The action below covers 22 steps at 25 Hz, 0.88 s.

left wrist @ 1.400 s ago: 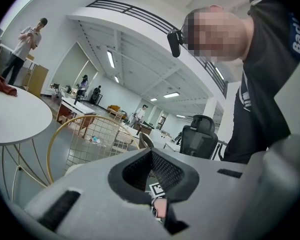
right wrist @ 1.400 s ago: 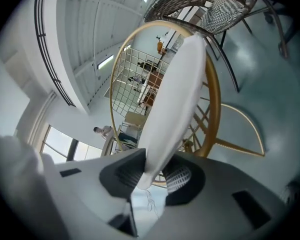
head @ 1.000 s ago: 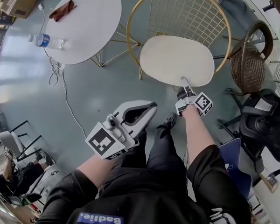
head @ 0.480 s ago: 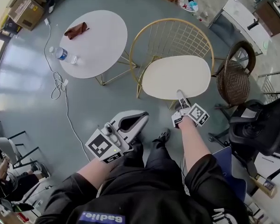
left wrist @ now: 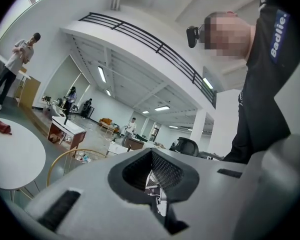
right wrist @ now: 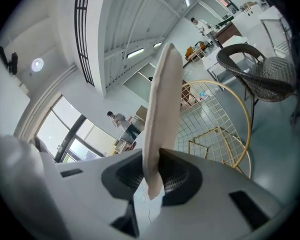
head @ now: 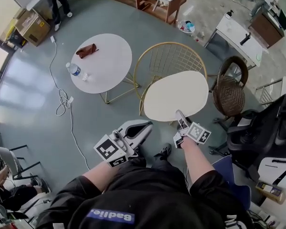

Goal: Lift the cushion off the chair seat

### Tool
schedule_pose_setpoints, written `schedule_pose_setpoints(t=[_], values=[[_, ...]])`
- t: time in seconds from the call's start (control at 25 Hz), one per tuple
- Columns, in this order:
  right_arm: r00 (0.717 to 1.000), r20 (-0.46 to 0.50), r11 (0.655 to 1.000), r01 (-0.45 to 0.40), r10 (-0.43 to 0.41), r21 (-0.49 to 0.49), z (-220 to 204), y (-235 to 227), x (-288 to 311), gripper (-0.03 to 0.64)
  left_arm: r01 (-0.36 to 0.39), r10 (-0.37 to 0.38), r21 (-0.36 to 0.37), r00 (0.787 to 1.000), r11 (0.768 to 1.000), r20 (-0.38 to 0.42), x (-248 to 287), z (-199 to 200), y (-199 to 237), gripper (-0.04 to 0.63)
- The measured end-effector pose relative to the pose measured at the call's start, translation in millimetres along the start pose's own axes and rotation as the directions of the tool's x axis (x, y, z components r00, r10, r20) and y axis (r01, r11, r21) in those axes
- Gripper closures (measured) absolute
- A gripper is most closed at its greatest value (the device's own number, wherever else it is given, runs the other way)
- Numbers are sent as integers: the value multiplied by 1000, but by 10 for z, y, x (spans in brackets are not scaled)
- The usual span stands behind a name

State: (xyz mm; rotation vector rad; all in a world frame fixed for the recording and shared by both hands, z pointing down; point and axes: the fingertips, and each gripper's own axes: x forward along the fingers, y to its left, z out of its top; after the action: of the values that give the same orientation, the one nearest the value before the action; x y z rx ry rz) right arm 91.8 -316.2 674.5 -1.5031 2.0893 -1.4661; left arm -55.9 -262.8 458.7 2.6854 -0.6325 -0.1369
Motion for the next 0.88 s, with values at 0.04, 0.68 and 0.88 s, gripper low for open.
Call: schedule_pose_setpoints(t=[0.04, 0.68, 0.88], values=[[1000, -6, 1000, 8, -8, -16, 5, 63, -68, 546, 8, -8, 1, 1000, 1000, 2, 3, 37, -46, 581], [996, -89, 926, -27, -7, -377, 197, 1178, -842, 546, 92, -93, 26, 995, 995, 41, -9, 441, -609, 581], [993, -113, 895, -65, 17, -440, 110, 1500, -1011, 546, 99, -100, 24, 994, 995, 47, -66, 430, -718, 581]])
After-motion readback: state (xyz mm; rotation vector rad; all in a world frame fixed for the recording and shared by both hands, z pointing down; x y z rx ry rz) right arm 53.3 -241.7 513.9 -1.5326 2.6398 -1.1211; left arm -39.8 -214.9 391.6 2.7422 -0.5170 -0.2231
